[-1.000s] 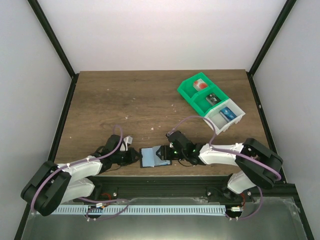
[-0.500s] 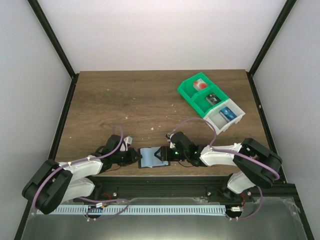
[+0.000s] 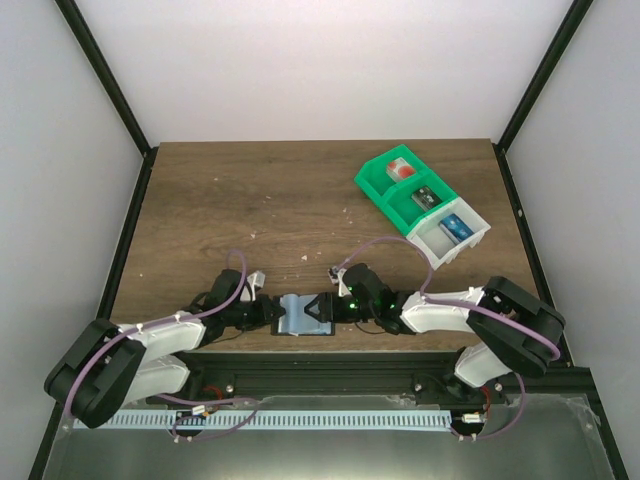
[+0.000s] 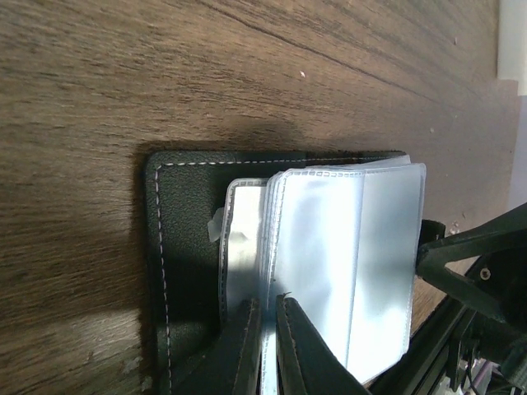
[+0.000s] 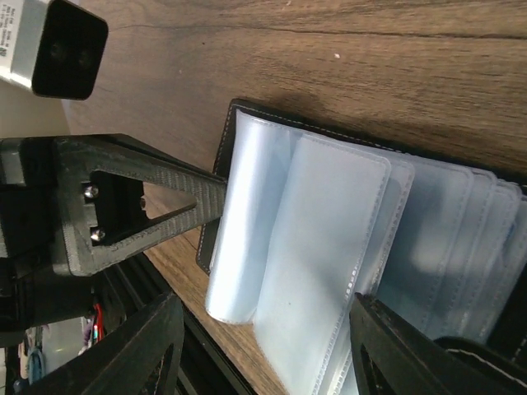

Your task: Take the credit cards out of the card holder

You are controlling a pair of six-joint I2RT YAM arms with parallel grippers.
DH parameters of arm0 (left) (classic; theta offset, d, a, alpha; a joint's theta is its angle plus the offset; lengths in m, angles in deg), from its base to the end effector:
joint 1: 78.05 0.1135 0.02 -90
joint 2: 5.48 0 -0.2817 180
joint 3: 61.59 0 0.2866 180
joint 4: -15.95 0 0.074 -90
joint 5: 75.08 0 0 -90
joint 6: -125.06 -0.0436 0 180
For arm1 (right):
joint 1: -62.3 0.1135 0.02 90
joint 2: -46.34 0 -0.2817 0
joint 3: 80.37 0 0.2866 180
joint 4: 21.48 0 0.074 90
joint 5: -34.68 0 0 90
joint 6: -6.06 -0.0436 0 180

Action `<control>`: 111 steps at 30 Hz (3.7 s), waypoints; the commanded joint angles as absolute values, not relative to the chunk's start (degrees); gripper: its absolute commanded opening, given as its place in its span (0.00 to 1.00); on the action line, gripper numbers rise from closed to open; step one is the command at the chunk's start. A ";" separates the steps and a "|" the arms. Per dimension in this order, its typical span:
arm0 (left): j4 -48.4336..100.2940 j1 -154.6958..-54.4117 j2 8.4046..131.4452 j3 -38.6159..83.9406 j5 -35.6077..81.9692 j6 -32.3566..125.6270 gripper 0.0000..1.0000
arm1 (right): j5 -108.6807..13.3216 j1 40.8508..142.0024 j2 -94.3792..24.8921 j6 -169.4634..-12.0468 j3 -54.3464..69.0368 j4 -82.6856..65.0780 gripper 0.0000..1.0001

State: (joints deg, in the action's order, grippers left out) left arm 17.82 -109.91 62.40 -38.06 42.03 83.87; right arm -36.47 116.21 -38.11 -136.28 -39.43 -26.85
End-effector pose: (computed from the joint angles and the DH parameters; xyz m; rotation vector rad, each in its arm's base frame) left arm 0.1568 -0.1208 0.0927 -0.1347 2.6215 -1.1597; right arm 0.1602 0.2437 0.1254 -0.2418 2.5586 1.2515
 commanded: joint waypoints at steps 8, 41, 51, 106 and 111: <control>16.40 -109.87 63.42 -39.21 42.47 83.47 0.08 | -32.84 116.68 -37.48 -136.30 -37.53 -31.24 0.57; 34.93 -105.28 43.36 -35.10 34.72 85.64 0.32 | -31.68 117.93 -45.48 -133.37 -28.73 -26.97 0.54; 21.99 -105.47 52.11 -37.69 46.25 83.90 0.14 | -33.95 117.98 -47.90 -131.27 -28.85 -21.96 0.36; 17.66 -109.78 62.15 -41.54 42.35 84.68 0.03 | -32.40 117.93 -50.25 -143.91 -32.48 -35.77 0.31; 17.47 -109.87 62.11 -41.80 42.25 84.84 0.03 | -31.56 117.93 -50.88 -143.88 -33.01 -37.58 0.29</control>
State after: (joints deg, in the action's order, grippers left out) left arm 16.11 -109.23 61.32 -40.27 43.48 84.55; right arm -35.33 117.32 -49.76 -143.29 -33.11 -32.38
